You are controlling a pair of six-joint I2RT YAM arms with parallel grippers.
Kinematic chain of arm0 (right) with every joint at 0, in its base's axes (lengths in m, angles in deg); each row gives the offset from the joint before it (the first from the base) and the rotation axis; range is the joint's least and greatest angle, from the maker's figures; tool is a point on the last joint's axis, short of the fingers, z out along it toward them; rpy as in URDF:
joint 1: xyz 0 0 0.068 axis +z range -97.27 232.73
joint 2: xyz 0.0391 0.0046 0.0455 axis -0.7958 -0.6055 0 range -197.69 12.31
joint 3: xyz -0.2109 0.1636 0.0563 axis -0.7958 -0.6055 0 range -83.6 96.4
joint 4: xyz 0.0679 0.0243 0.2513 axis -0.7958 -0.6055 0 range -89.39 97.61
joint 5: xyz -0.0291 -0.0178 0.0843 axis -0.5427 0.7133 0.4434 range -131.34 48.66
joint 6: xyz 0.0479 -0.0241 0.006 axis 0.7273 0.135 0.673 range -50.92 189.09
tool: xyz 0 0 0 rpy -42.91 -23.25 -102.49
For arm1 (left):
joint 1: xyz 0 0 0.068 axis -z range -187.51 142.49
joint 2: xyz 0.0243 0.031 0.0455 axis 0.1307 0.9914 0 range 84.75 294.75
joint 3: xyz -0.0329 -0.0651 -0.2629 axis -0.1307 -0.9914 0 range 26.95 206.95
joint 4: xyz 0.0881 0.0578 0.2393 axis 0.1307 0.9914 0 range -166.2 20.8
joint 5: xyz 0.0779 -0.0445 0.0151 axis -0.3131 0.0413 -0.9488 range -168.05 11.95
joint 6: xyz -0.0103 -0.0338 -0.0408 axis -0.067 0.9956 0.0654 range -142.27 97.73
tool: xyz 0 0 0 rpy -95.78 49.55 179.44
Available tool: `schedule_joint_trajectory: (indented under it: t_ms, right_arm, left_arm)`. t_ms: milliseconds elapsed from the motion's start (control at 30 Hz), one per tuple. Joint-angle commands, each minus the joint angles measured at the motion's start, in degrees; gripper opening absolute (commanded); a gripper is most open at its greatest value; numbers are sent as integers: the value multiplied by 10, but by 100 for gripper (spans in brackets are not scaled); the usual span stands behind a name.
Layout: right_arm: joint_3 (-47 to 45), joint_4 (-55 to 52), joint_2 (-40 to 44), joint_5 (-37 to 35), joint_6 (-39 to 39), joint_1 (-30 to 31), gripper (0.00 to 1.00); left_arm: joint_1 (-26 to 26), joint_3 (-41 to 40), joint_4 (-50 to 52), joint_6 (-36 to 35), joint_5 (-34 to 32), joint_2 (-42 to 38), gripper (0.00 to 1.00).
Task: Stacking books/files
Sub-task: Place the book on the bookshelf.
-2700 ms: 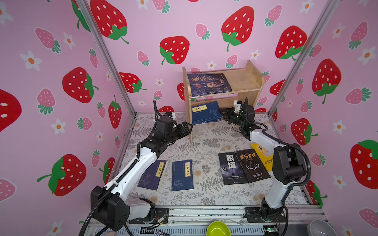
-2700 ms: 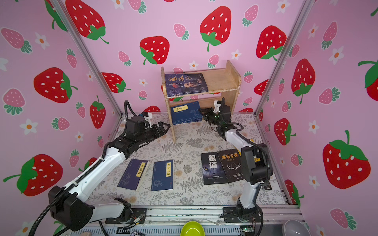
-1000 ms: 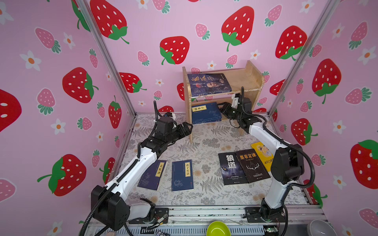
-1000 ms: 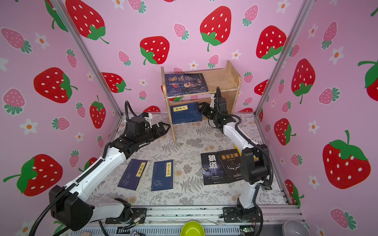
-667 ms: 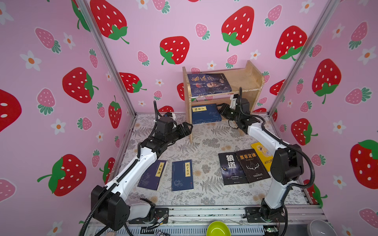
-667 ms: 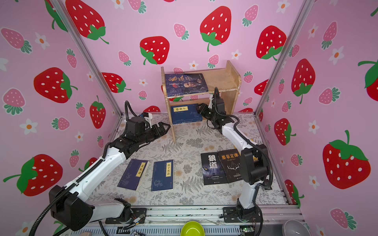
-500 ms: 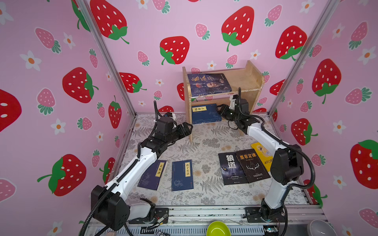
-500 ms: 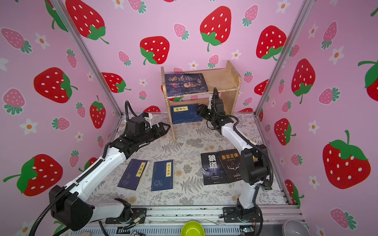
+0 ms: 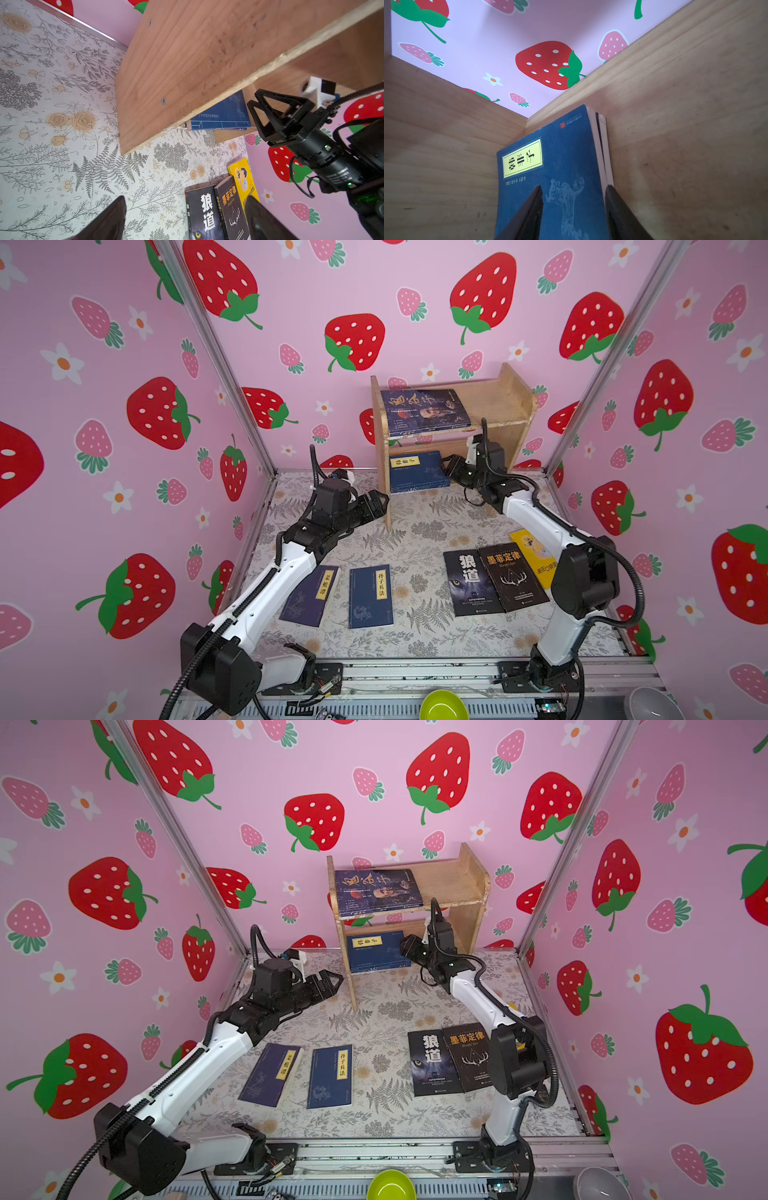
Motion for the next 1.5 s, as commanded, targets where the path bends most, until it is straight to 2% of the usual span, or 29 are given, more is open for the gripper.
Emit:
schedule_joint_trajectory:
  t_ms: [0, 333, 467, 600, 767, 1467]
  right_arm:
    - [-5, -2, 14, 8, -6, 10, 51]
    - [-13, -5, 28, 2, -9, 19, 51]
    - [-11, -16, 49, -38, -38, 18, 58]
    - [-11, -28, 60, -72, -57, 17, 73]
    - [-12, -32, 46, -67, -55, 17, 76]
    - [-28, -5, 22, -15, -27, 22, 69]
  left_arm:
    - [-2, -8, 12, 1, -27, -22, 90]
    - [-2, -16, 24, 1, -42, -40, 90]
    - [-2, -20, 29, 1, -47, -46, 90]
    - [-2, -25, 33, 0, -51, -51, 90]
    - [-2, -29, 34, 2, -51, -54, 91]
    - [-2, -31, 33, 4, -52, -55, 90]
